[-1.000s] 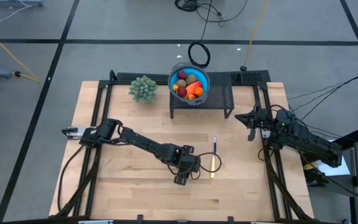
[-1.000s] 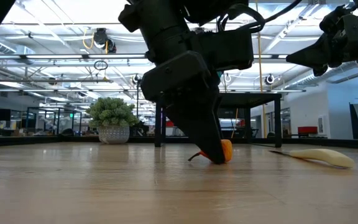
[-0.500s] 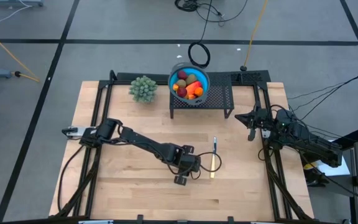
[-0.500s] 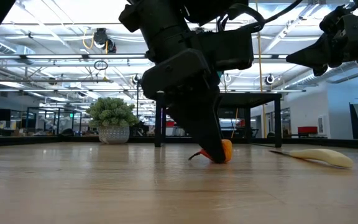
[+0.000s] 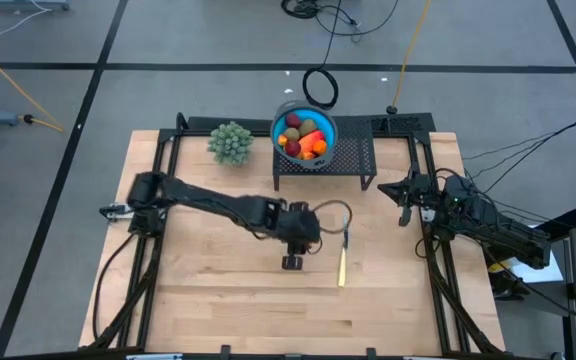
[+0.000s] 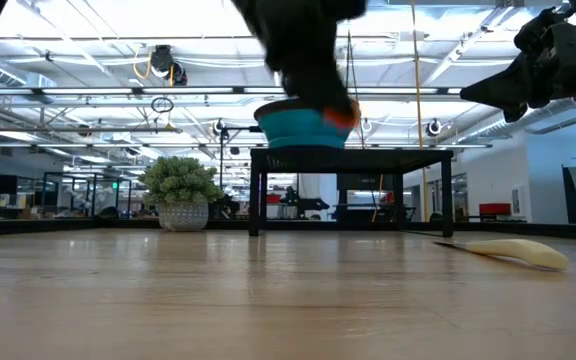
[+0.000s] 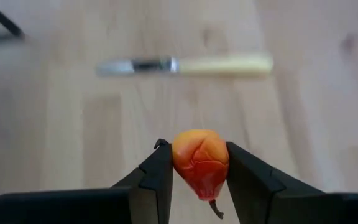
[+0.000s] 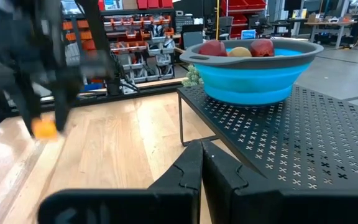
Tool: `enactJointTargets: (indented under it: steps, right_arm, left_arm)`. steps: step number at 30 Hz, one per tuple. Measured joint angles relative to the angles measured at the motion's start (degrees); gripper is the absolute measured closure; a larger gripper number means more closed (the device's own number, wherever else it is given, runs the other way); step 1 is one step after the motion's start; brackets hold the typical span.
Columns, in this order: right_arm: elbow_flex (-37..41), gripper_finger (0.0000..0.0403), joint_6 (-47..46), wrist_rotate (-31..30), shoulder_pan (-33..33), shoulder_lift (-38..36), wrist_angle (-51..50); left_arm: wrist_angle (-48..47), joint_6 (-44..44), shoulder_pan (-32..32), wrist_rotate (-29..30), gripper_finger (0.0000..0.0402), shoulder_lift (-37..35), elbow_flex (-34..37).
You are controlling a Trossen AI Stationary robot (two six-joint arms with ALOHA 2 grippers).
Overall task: Pick & Place Fruit
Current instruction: Put the orange peach into the blue strainer bowl on the shelf
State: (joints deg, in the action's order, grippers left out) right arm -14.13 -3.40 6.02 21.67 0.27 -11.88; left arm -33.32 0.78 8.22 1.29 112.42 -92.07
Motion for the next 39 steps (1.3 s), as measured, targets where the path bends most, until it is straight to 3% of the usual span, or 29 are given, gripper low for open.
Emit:
enactJointTargets:
  steps: [7, 14, 19, 27, 35, 39]
  right_arm:
    - [0.0, 0.0403, 0.0, 0.0, 0.0, 0.0, 0.0]
    - [0.0, 0.0403, 0.0, 0.0, 0.0, 0.0, 0.0]
    - [0.0, 0.0403, 0.0, 0.0, 0.0, 0.0, 0.0]
    - [0.0, 0.0403, 0.0, 0.0, 0.0, 0.0, 0.0]
    - [0.0, 0.0403, 0.0, 0.0, 0.0, 0.0, 0.0]
    - [0.0, 0.0403, 0.0, 0.0, 0.0, 0.0, 0.0]
  left_arm:
    - [6.6, -2.4, -1.2, -6.0, 0.0277, -10.0, 0.0]
    - [19.7, -1.4, -1.1, -18.6, 0.0277, -16.1, 0.0]
    - [32.8, -1.3, -1.0, -29.8, 0.0277, -16.6, -0.1]
    - [50.8, -2.9, -1.0, -39.1, 0.0277, -16.6, -0.1]
    - [66.3, -4.3, -0.1, -44.6, 0.0277, -16.7, -0.1]
    - [69.1, -4.3, 0.6, -45.6, 0.0277, -16.7, -0.1]
